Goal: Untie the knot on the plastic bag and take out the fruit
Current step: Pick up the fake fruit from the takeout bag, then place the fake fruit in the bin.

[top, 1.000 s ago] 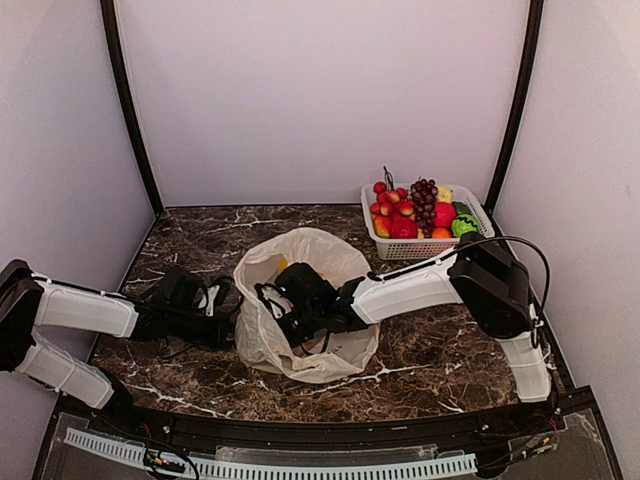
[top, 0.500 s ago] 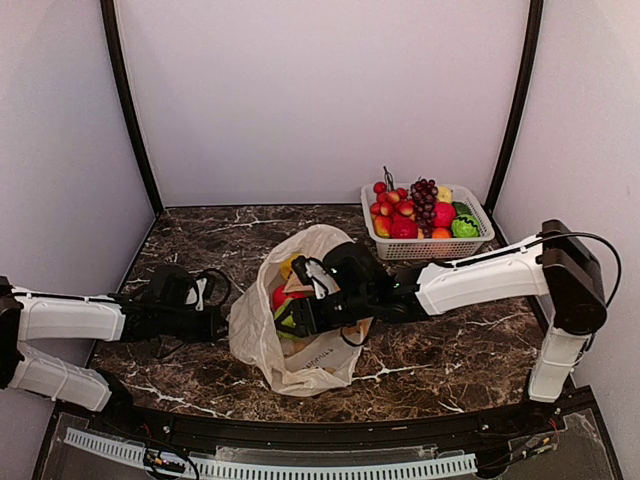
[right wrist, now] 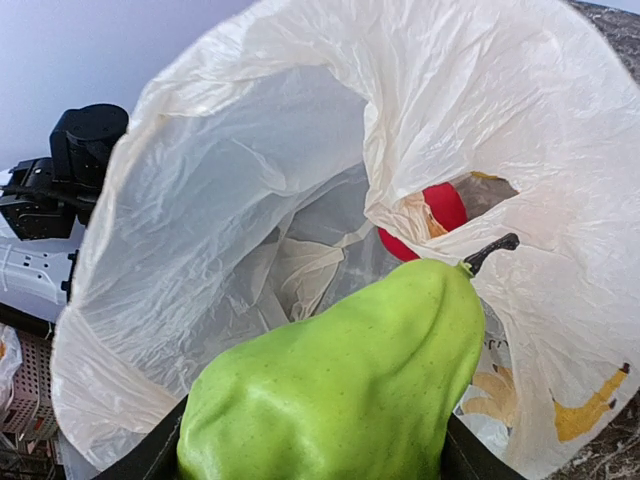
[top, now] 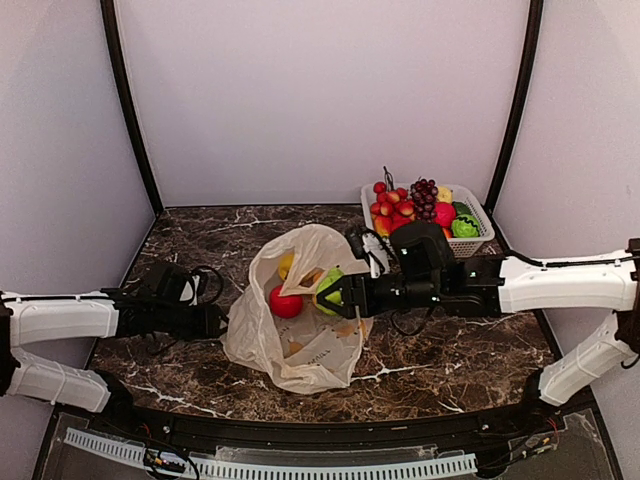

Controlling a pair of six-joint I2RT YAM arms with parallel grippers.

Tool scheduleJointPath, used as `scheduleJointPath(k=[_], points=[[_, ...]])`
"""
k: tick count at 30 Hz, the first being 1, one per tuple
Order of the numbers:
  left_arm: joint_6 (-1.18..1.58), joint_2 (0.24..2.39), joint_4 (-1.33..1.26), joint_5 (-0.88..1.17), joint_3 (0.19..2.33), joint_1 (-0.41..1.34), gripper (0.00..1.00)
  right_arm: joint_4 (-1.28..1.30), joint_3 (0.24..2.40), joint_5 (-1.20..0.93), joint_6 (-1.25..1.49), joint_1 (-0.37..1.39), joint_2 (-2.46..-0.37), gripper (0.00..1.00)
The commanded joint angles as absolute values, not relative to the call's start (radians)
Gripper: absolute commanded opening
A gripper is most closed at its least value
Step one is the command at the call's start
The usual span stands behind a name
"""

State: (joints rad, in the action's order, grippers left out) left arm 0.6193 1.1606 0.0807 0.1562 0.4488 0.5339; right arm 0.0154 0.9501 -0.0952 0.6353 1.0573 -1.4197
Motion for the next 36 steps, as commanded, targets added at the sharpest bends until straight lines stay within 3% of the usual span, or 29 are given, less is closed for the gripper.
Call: scheduleJointPath(k=[1, 5, 9, 23, 36], points=[[0.574, 1.079, 0.242, 0.053, 0.521, 0.528, 0.67, 0.099, 0.934, -0.020, 0.589, 1.051, -1.289, 0.55], [0.535, 1.022, 0.363, -0.012, 0.569, 0.521, 0.81, 0.182, 0.948, 0.030, 0.557, 1.038, -1.204, 0.55], [0.479, 1.001, 0.459, -0.033, 0.620, 0.492, 0.87, 0.271, 0.978, 0.059, 0.535, 0.993, -1.154, 0.55], [0.170, 1.062, 0.452, 0.224, 0.749, 0.134, 0.94, 0.515, 1.133, 0.040, 0.479, 0.718, -1.174, 0.53], [0.072, 1.022, 0.385, 0.127, 0.803, 0.065, 0.94, 0.592, 1.360, 0.016, 0.393, 0.424, -1.424, 0.53]])
